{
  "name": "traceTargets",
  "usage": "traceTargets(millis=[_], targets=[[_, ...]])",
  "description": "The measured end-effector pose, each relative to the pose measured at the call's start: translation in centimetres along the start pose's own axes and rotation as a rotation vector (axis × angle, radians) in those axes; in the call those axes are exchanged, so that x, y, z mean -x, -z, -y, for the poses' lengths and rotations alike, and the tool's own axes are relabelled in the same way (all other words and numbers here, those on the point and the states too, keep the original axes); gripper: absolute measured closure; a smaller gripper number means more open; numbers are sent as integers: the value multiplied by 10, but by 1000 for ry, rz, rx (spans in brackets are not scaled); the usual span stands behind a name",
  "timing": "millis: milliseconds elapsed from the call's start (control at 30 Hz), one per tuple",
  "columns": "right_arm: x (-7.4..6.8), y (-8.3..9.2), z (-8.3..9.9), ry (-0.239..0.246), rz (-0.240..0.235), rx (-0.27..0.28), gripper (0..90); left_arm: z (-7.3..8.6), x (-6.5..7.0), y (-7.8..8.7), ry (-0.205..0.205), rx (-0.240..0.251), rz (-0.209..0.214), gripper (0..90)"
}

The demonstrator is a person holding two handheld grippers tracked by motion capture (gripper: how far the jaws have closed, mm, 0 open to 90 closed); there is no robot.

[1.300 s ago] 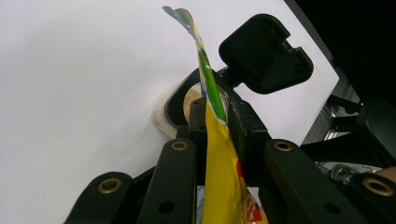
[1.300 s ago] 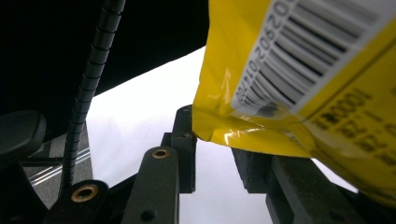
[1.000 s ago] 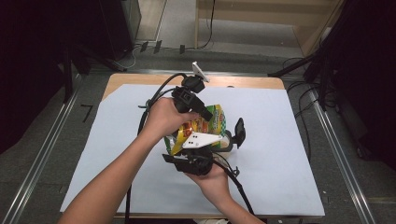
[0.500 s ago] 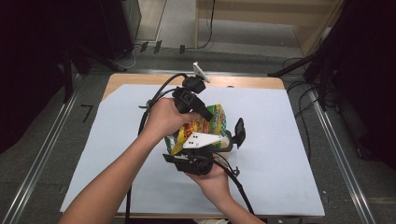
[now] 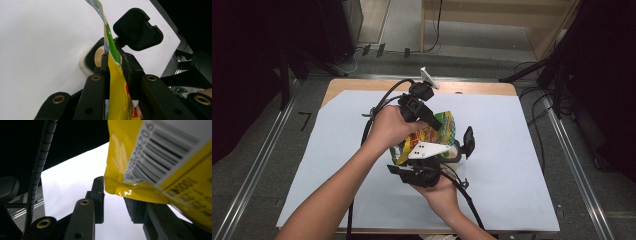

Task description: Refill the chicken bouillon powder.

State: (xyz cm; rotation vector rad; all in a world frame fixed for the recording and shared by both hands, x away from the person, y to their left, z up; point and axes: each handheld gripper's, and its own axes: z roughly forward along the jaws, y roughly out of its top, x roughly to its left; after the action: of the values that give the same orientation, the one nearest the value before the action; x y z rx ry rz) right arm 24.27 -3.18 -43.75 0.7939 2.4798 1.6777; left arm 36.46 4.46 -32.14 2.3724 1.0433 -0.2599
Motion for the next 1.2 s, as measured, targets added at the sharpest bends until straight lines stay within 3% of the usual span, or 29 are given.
traceTargets(millis=[1200], targets=[[-3,4,-4,-12,-9,-10,724,-1,-4,-1,17,-7,8,791]])
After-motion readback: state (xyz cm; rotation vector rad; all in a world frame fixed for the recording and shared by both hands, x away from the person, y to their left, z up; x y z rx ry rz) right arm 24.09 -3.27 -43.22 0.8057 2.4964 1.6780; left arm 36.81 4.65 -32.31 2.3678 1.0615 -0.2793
